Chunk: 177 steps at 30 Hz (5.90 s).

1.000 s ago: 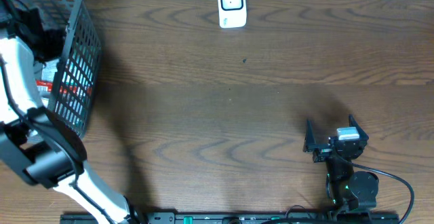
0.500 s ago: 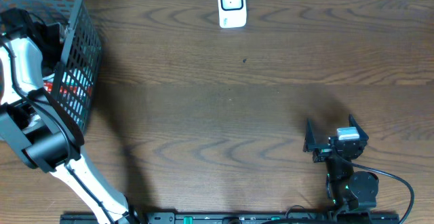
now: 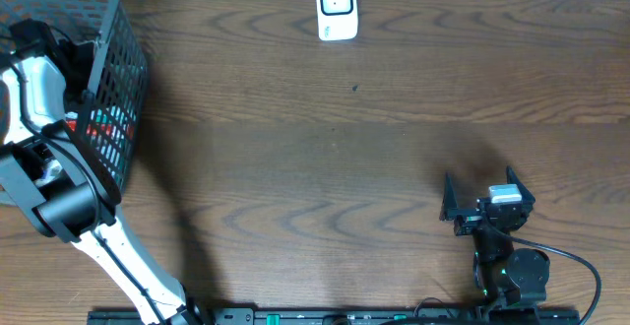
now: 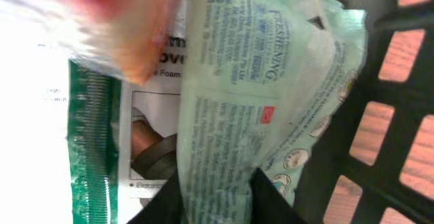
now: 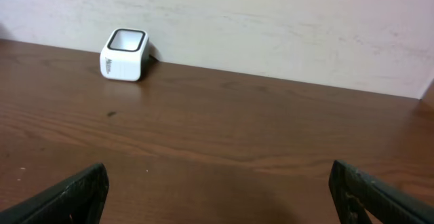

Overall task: Scan the item barcode
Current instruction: 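Grasp the mint-green wet-wipe pack in the basket with the left gripper, then lift the wipe pack out and carry it toward the scanner, then hold the wipe pack in front of the white scanner, turning it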

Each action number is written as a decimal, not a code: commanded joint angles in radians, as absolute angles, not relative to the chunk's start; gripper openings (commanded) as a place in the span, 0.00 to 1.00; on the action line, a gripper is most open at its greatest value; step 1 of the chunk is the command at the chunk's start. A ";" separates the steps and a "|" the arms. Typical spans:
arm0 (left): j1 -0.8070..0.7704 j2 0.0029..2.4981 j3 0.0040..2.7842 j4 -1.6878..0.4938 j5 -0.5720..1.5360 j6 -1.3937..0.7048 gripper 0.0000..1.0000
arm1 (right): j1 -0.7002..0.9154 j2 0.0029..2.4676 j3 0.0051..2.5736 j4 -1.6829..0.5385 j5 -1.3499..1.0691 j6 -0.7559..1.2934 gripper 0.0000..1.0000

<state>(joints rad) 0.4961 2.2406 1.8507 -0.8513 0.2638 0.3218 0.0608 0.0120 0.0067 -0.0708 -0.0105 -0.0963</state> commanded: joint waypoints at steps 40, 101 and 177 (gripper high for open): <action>-0.099 1.506 1.749 -1.071 0.332 -0.282 0.09 | 0.052 0.007 0.006 -0.075 -0.008 -0.102 0.99; -0.768 2.177 1.561 -0.513 0.434 -0.303 0.07 | 0.052 0.007 0.006 -0.075 -0.008 -0.102 0.99; -0.758 2.151 1.555 -0.342 -0.083 -0.249 0.08 | 0.052 0.007 0.006 -0.075 -0.008 -0.102 0.99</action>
<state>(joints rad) -0.7727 2.1113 1.5658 -0.3389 -0.0597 -0.2352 0.0608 0.0120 0.0067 -0.0708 -0.0105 -0.0963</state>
